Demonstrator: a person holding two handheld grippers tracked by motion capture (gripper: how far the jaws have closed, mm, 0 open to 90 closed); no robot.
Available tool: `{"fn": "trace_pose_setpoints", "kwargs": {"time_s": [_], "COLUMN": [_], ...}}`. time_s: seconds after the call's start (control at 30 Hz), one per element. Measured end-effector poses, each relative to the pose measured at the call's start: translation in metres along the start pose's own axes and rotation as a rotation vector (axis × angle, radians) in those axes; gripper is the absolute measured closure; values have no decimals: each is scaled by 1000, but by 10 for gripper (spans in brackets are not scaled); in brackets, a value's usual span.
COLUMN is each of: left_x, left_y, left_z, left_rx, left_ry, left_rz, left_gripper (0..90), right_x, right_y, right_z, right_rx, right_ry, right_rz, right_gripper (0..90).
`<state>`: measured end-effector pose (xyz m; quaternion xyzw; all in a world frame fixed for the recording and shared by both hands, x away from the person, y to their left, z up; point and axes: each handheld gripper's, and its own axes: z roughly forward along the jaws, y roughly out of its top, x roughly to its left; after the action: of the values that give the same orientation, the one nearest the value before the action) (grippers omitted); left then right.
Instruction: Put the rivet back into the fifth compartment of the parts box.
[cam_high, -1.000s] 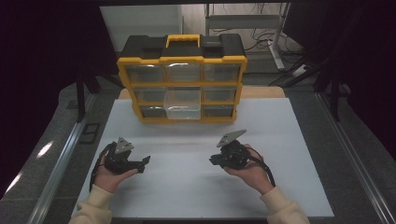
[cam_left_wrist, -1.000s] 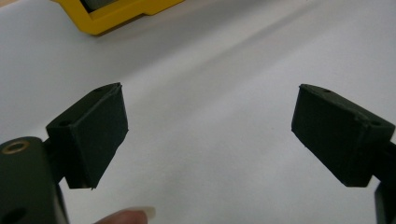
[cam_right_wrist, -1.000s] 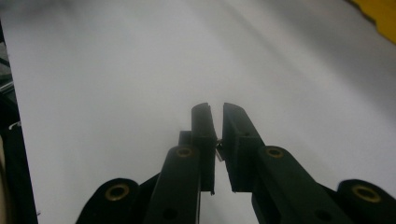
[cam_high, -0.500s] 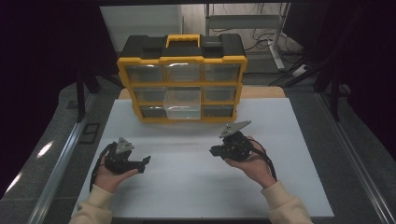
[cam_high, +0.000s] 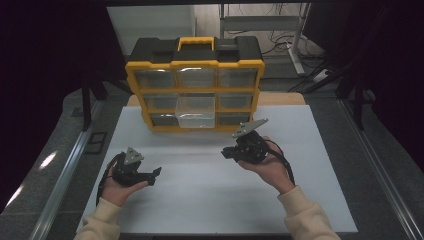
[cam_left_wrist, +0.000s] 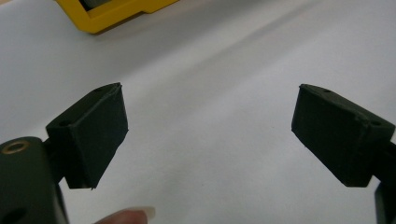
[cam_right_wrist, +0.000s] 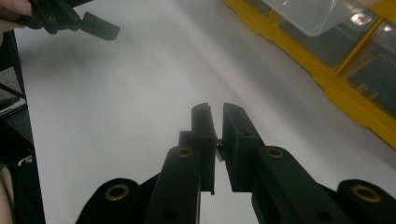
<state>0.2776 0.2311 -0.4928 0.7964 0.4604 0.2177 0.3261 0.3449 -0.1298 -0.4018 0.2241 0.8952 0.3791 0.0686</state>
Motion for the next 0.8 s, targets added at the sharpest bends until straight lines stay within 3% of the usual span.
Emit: {"fn": "trace_pose_setpoints", "kwargs": {"time_s": [0.8], "left_x": [0], "left_y": [0], "left_z": [0], "left_rx": [-1], "left_ry": [0], "left_rz": [0], "left_gripper": [112], "right_x": [-8], "right_y": [46], "right_z": [-12], "right_rx": [-43], "right_ry": [-13], "right_rz": [-6], "right_gripper": [835]}}
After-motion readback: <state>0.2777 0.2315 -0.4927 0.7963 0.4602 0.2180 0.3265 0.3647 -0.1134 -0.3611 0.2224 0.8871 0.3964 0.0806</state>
